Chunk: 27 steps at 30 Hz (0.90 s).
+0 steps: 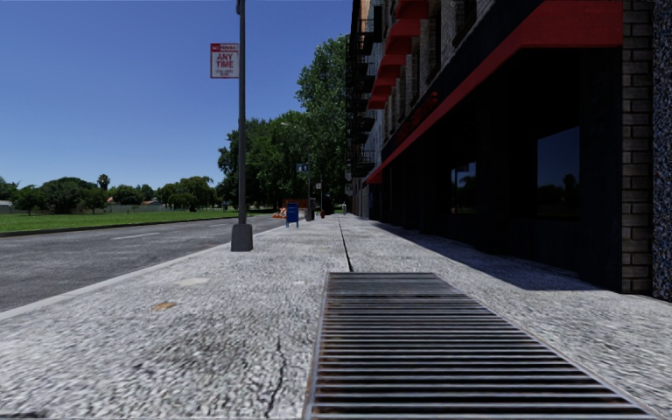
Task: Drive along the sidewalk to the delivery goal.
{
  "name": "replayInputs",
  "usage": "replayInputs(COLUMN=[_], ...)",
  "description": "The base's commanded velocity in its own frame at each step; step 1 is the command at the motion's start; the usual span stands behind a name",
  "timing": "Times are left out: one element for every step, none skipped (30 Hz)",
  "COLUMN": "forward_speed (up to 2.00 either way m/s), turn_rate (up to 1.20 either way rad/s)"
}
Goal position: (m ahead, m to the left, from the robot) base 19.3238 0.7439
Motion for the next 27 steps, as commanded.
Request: replayInputs(forward_speed=[2.00,2.00,2.00,2.00,2.00,2.00,2.00,2.00,2.00,2.00,2.00,2.00,2.00,2.00,2.00,2.00,2.00,2.00,2.00,2.00,2.00,2.00,2.00,2.00,2.00,2.00,2.00], turn_rate=[0.00,0.00,0.00,0.00,0.00,0.00,0.00,0.00,0.00,0.00,0.00,0.00,0.00,0.00,0.00,0.00,0.00,0.00,0.00,0.00,0.00,0.00,0.00,0.00,0.00,0.00,0.00])
